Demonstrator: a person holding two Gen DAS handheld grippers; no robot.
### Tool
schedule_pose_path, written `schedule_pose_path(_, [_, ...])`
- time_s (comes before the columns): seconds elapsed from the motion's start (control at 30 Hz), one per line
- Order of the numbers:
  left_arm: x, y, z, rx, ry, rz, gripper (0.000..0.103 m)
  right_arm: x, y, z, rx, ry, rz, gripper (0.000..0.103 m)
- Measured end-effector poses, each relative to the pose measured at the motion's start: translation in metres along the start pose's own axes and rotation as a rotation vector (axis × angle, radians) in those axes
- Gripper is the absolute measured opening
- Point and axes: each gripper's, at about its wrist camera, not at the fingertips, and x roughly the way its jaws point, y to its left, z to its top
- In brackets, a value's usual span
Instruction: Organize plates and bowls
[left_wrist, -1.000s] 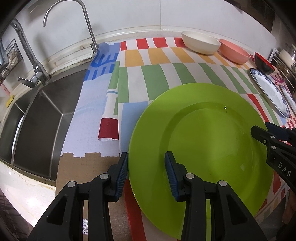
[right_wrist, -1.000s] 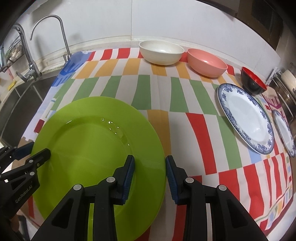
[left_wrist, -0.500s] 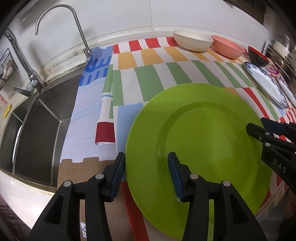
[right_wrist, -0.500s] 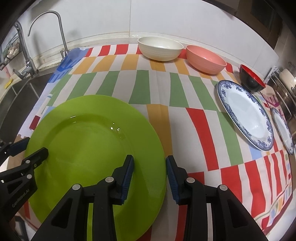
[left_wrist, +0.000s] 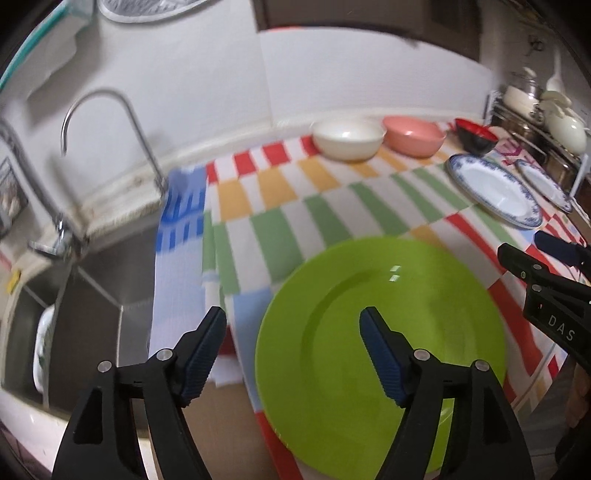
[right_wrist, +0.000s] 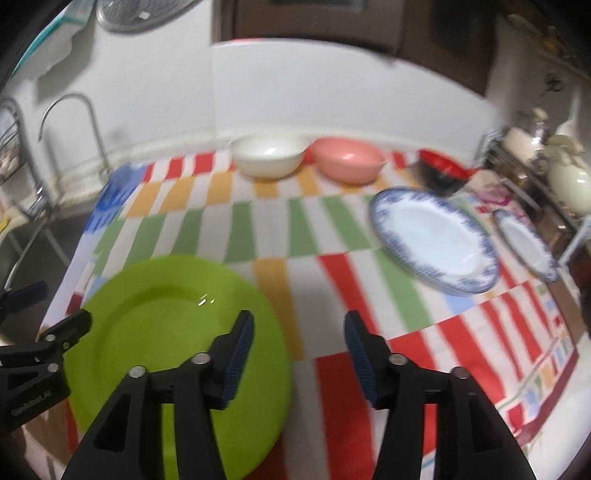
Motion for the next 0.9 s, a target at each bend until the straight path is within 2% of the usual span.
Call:
schedule_pose_path(0.1, [-0.005,-0.010,0.015,0.021,-0.035,-0.010,0.076,-0.009,-0.018,0.009,0.028,-0.046,-0.057,0.061])
schedule_pose_path(0.2, [-0.010,-0.026,0.031,0.044,-0.070,-0.032,0.079,-0.013,-0.038,0.019,0.049,-0.070,-0.070,0.061])
schedule_pose_path(0.37, [-0.013,-0.058,0.055,0.066,-0.121,-0.034,0.080,-0.019,-0.068,0.032,0.059,-0.126,-0.102,0.068])
schedule_pose_path(0.63, [-0.008,-0.106,0.088,0.021,-0.140,-0.052,0.083,-0.012,-0.123,0.052,0.029,-0.165,-0.098,0.072])
schedule_pose_path(0.9, [0.011,-0.154,0.115,-0.006,-0.132,-0.053,0.085,0.018,-0.180,0.068,0.026,-0.167,-0.099,0.072])
